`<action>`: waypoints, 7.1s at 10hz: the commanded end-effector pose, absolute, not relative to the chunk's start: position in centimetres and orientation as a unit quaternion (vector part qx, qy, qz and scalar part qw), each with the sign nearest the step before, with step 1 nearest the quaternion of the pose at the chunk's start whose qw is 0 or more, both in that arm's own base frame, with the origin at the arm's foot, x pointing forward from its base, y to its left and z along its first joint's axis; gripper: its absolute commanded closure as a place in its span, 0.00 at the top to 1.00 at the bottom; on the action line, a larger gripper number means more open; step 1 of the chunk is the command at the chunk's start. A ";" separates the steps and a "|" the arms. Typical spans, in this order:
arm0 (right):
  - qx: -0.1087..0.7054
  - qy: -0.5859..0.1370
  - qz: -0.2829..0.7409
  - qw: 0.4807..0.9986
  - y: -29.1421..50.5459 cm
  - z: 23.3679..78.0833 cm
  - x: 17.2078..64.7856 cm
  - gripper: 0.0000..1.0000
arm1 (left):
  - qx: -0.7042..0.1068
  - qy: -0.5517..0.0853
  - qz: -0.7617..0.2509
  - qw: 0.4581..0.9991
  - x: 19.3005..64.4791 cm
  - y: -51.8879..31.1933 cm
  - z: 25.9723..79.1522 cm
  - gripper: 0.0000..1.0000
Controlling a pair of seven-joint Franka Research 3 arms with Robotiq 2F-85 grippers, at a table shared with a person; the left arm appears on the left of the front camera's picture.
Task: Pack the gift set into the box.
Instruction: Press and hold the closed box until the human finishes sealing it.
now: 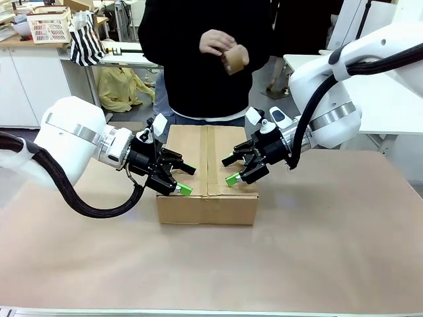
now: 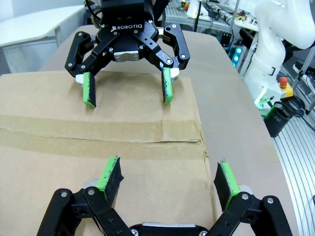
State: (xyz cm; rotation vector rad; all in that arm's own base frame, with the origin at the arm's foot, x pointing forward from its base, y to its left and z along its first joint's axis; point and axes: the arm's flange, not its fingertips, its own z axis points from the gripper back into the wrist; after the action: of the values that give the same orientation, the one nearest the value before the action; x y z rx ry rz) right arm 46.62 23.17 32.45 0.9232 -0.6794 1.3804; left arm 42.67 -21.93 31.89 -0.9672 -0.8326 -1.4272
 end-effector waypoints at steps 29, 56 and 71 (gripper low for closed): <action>0.402 -0.293 0.601 0.625 23.0 32.2 46.5 1.00 | -0.415 -0.354 -0.609 0.576 42.6 -21.9 31.7 1.00; 0.402 -0.293 0.601 0.625 23.0 32.2 46.5 1.00 | -0.415 -0.354 -0.609 0.576 42.6 -21.9 31.7 1.00; 0.402 -0.293 0.601 0.625 23.0 32.2 46.5 1.00 | -0.415 -0.354 -0.609 0.576 42.6 -21.9 31.7 1.00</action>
State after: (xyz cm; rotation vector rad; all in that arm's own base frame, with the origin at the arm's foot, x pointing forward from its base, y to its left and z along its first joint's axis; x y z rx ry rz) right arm 46.64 23.14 32.41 0.9239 -0.6789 1.3793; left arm 42.68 -21.96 31.85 -0.9679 -0.8319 -1.4271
